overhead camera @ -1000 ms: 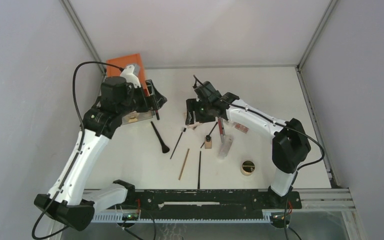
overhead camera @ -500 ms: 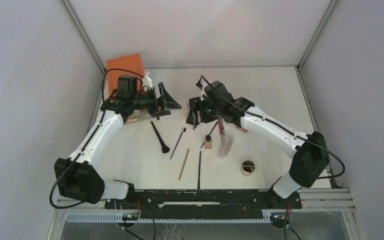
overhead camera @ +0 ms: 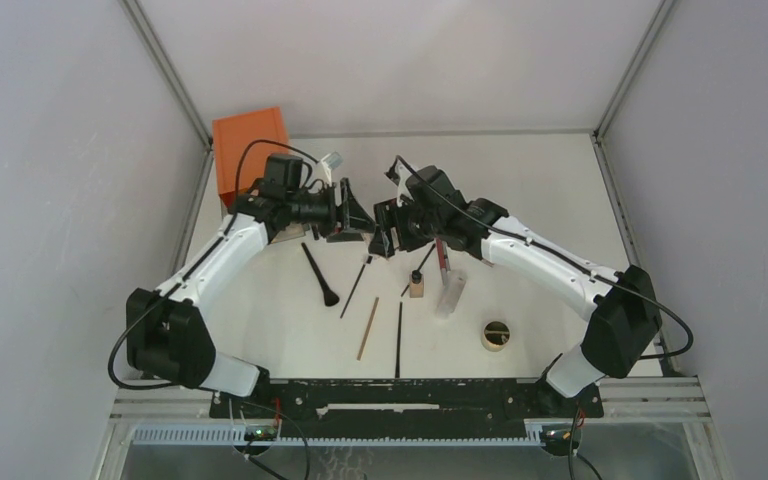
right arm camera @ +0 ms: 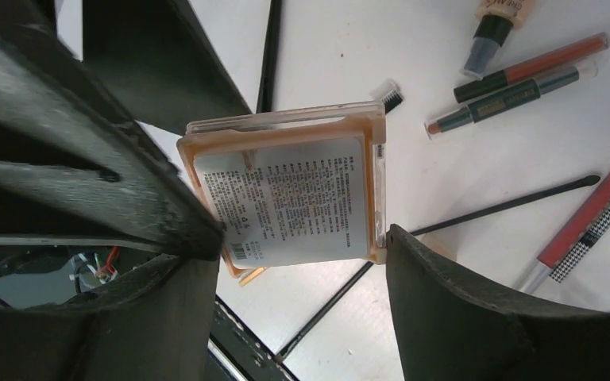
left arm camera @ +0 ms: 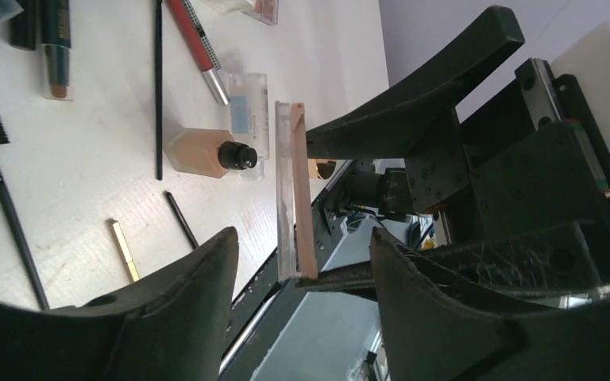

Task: Organize the makeup
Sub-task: Place the makeup in the drawer.

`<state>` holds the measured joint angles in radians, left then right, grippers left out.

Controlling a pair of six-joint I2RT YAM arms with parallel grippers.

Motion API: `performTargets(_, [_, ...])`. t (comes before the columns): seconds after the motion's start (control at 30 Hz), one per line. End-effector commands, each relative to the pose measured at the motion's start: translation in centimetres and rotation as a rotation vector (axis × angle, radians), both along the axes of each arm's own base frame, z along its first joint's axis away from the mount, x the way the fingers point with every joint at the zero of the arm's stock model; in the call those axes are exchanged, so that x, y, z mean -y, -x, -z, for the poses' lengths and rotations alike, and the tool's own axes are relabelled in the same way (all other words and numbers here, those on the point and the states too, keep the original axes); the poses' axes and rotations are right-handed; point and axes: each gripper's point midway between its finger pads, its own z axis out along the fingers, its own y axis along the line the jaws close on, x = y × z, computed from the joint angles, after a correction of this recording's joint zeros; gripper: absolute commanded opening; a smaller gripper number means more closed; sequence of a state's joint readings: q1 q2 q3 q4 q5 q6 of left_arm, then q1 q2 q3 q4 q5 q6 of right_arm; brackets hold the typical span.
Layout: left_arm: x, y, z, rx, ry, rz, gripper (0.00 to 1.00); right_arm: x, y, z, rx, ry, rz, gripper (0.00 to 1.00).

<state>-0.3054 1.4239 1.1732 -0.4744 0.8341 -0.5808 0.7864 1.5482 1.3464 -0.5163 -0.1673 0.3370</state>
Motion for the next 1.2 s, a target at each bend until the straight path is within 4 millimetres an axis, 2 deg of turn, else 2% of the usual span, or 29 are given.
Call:
performTargets(0.0, [1.2,1.0,-0.3,0.021,0.020,0.077,0.57,-0.6,0.0,-2.9,0.085,-0.066,-0.031,0.59])
performTargets(0.1, [1.3,0.9,-0.7,0.030,0.027,0.076,0.37,-0.5,0.1,-2.9,0.086,-0.059,-0.029,0.59])
performTargets(0.17, [1.3,0.7,-0.9,0.038,0.026,0.067,0.11,-0.3,-0.1,-2.9,0.090,-0.050,-0.013,0.61])
performTargets(0.2, [1.2,0.5,-1.1,0.046,0.021,0.054,0.03,0.0,-0.2,-2.9,0.092,-0.042,0.003,0.69])
performTargets(0.23, [1.0,0.3,-1.5,0.059,0.016,0.037,0.00,0.4,-0.3,-2.9,0.094,-0.030,0.027,0.82])
performTargets(0.3, [0.3,0.0,-2.4,0.092,0.010,-0.003,0.00,1.8,-0.6,-3.4,0.110,-0.008,0.095,0.98])
performTargets(0.4, [-2.3,-0.8,-4.8,0.165,0.016,-0.101,0.00,4.3,-0.6,-4.8,0.146,-0.006,0.181,1.00])
performTargets(0.53, [-7.4,-2.2,-8.6,0.256,0.041,-0.296,0.00,8.4,-1.1,-6.6,0.191,-0.053,0.297,1.00])
performTargets(0.63, [-10.6,-2.9,-10.5,0.302,0.050,-0.455,0.00,11.4,-1.7,-5.9,0.196,-0.052,0.377,1.00])
performTargets(0.7, [-12.8,-3.2,-10.3,0.291,0.016,-0.577,0.00,12.9,-2.0,-5.5,0.182,-0.052,0.421,1.00])
performTargets(0.83, [-16.7,-3.3,-7.8,0.179,-0.087,-0.813,0.00,14.8,-2.2,-4.7,0.156,-0.042,0.473,1.00])
performTargets(0.97, [-18.1,-2.7,-6.3,0.104,-0.058,-0.957,0.00,15.7,-2.4,-4.1,0.145,-0.033,0.492,1.00])
performTargets(1.17, [-20.1,-3.7,-4.4,0.067,0.002,-1.123,0.00,15.5,-2.6,-3.4,0.125,-0.046,0.475,1.00])
